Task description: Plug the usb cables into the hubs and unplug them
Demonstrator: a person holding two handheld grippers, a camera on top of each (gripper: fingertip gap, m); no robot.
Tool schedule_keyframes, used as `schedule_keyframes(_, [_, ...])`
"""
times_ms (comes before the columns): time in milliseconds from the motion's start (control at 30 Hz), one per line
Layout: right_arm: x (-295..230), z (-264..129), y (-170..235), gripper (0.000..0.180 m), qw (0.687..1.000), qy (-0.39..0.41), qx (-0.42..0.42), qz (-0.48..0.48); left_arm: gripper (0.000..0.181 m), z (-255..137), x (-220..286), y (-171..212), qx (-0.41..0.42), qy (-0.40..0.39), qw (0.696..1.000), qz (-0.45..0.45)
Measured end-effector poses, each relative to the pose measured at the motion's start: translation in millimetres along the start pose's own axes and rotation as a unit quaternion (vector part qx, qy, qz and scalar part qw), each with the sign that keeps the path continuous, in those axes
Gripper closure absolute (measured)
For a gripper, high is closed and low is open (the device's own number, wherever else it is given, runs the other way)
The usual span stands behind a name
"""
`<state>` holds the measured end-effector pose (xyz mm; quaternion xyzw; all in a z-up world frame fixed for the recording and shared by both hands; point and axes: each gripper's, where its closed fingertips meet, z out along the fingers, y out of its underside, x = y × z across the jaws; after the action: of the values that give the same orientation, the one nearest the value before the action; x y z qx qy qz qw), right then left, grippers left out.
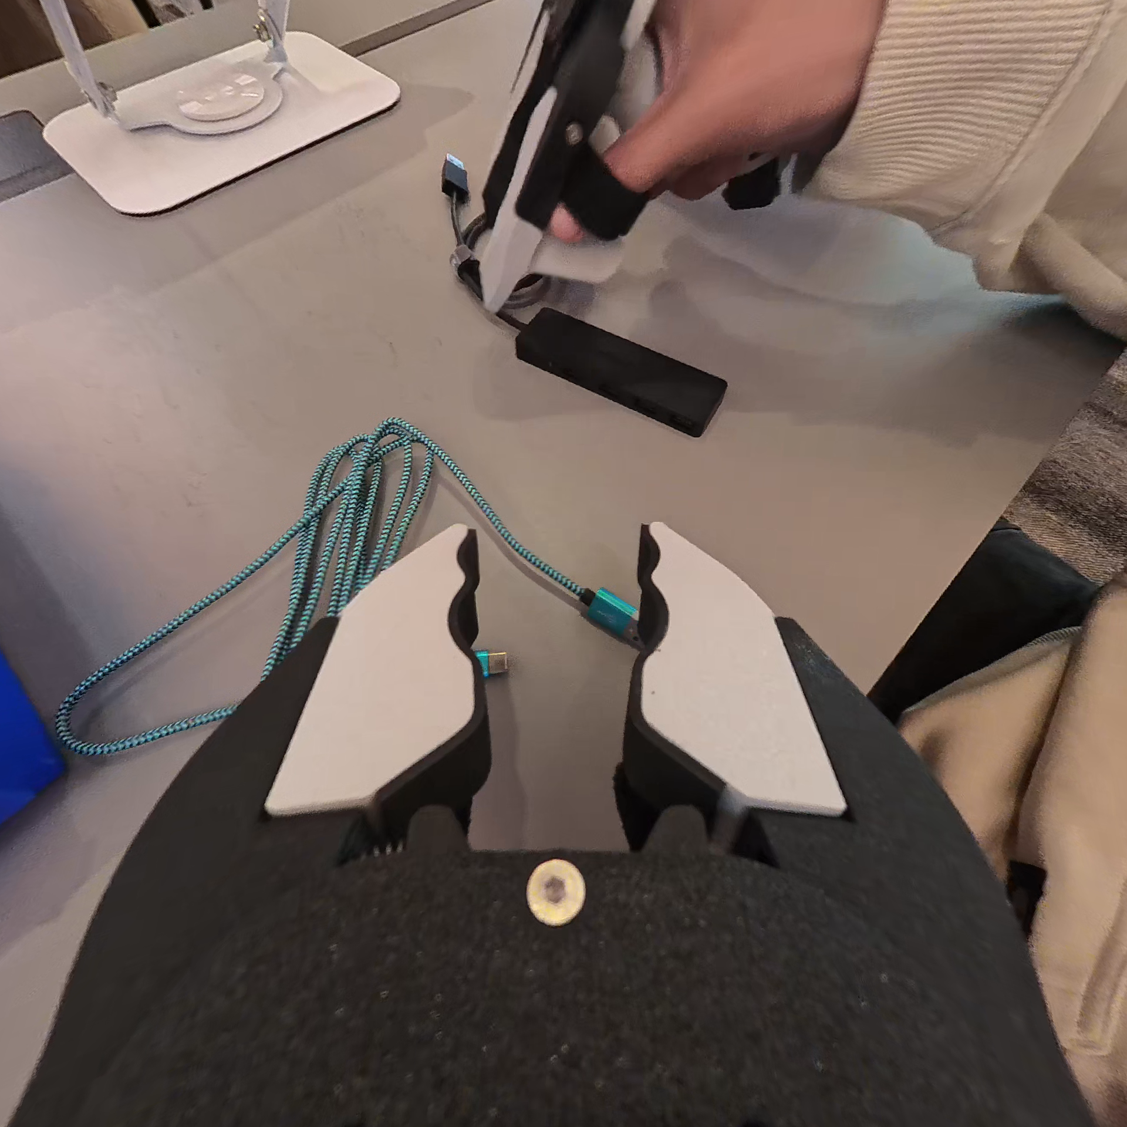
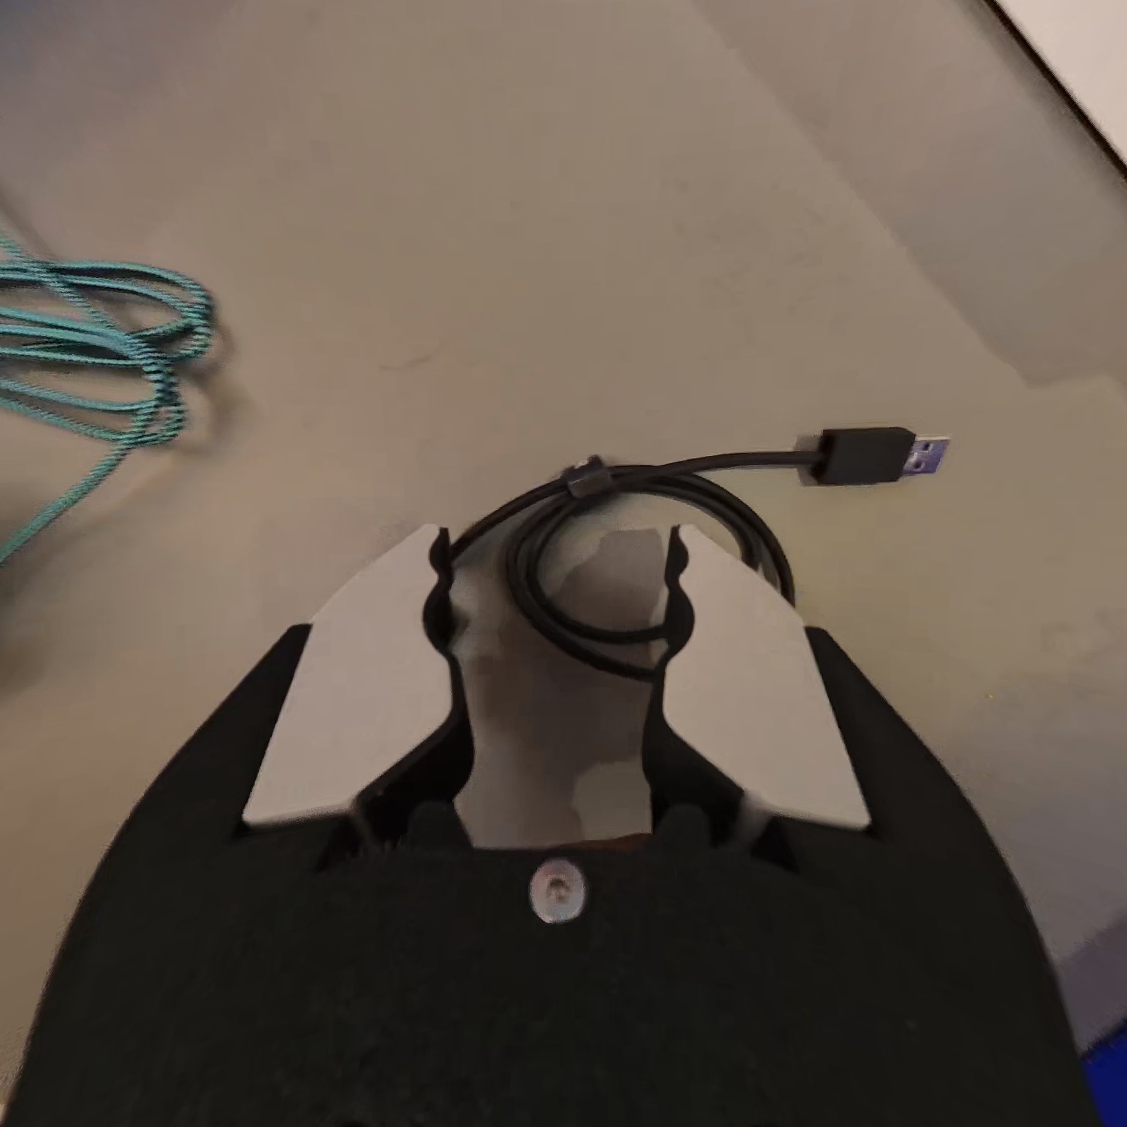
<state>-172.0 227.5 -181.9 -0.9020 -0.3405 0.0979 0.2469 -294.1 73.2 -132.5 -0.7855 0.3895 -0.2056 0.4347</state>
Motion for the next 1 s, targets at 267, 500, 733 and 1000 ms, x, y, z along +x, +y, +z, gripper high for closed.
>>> schedule_keyframes(267, [-18,14,-6,0.157,0.999,-0.003,-0.029,-0.013,0.131,1,3,0,-0.013,-0.018,0.999,0.035])
schedule_keyframes(500, [-27,-2,-14,0.163,0.999,-0.027,0.017,-0.028,0.131,-2,0,-2,-0.01,-0.027,0.999,0.032])
schedule_keyframes(733, [-52,-46,-29,0.163,0.981,-0.095,0.07,-0.151,0.131,-1,-2,-1,-0.014,-0.026,0.999,0.025])
schedule_keyframes(1000, [-115,-30,-7,0.163,0.935,-0.229,0.029,-0.268,0.131,-5,-10,0,-0.02,-0.047,0.998,0.032])
